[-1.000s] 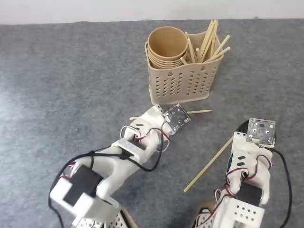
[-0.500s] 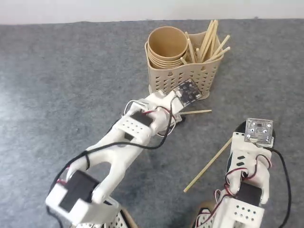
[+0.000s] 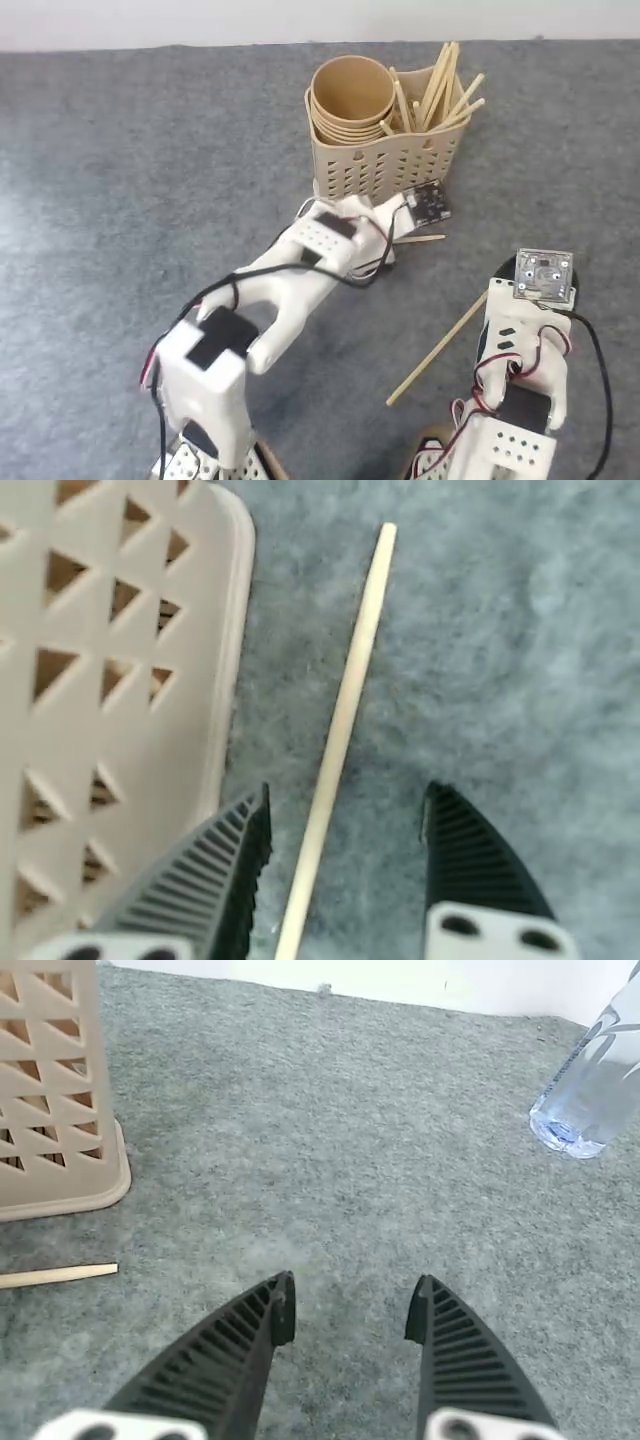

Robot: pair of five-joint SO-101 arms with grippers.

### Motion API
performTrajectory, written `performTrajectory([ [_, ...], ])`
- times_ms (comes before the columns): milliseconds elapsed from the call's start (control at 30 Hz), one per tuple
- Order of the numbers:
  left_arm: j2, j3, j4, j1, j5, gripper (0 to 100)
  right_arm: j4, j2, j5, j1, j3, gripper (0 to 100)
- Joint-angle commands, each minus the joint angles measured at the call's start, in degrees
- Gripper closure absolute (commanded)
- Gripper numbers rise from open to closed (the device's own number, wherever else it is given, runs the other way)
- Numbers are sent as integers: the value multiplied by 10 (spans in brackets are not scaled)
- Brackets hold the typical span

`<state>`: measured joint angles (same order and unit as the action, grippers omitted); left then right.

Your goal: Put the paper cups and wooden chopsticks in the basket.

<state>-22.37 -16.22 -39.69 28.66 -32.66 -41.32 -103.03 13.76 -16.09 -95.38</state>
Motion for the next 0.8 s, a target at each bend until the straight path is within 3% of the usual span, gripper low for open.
performTrajectory([
  [0,-48,117,-126,12,-9,768,-4,0,7,3,-11,809],
  [133,-128,258,-258,13,-26,780,-4,0,7,3,-11,809],
  [333,-220,423,-432,26,-76,994,-4,0,7,3,-11,809],
  [400,-245,466,-482,32,-82,979,-4,0,7,3,-11,809],
  [633,-276,560,-527,46,-79,988,-3,0,7,3,-11,809],
  [767,-240,605,-522,46,-22,988,-3,0,7,3,-11,809],
])
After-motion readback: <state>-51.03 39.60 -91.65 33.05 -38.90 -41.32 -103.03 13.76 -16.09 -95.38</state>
